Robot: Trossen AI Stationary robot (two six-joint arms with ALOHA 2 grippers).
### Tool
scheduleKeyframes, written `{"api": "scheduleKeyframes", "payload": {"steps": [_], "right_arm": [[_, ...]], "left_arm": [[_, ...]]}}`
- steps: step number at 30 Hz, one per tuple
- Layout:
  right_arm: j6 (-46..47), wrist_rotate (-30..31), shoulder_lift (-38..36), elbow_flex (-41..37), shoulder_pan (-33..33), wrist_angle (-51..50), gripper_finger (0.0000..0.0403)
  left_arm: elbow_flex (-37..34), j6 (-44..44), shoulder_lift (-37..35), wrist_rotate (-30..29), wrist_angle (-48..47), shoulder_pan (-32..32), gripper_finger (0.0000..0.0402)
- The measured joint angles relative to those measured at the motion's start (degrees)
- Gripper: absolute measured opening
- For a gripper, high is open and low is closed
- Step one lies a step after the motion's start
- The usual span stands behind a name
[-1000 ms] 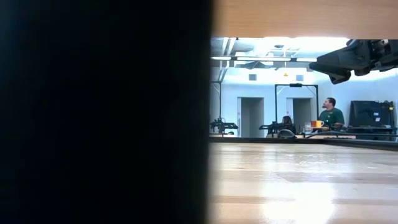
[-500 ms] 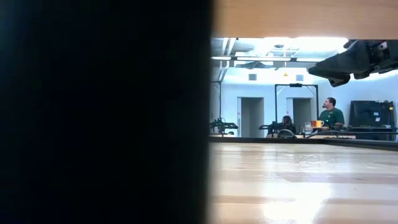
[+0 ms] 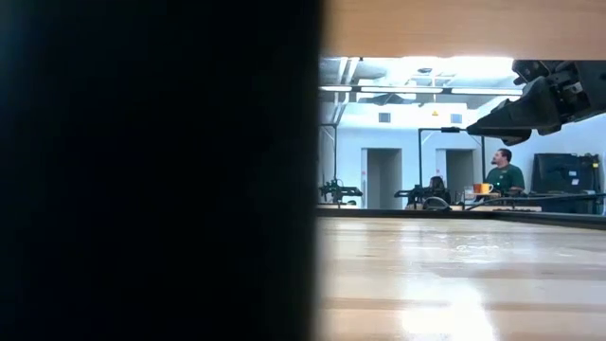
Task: Stack small to large cups/mugs on shelf
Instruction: Put the light blue mug on the shelf
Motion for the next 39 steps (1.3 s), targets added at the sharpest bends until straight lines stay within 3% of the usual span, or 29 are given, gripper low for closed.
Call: {"api": "scheduleKeyframes", "payload": {"steps": [2,6,18,24,29,39], "right_arm": [[0.0,0.4,0.0,0.0,0.0,0.0,0.0182],[0.0,0.4,0.0,0.0,0.0,0.0,0.0182],[0.9,0.5,0.1,0.0,0.0,-0.5,0.0182],[1.0,0.5,0.1,0.1,0.0,-0.6,0.0182],[1.0,0.4,0.1,0.1,0.0,-0.7,0.0182],[1.9,0.4,0.4,0.1,0.0,-0.7,0.0182]], "left_arm": [[4.1,-1.3,3.0,0.0,-2.8,-1.1,0.0000],[1.9,-4.2,3.6,2.0,-0.9,-2.6,0.0000],[2.3,-6.8,4.0,-0.4,3.8,-9.1,0.0000],[2.2,-8.3,4.0,-6.3,4.1,-12.0,0.0000],[2.2,-8.7,4.2,-7.4,4.5,-12.7,0.0000],[2.4,-6.9,7.8,-3.7,6.4,-11.9,0.0000]]}}
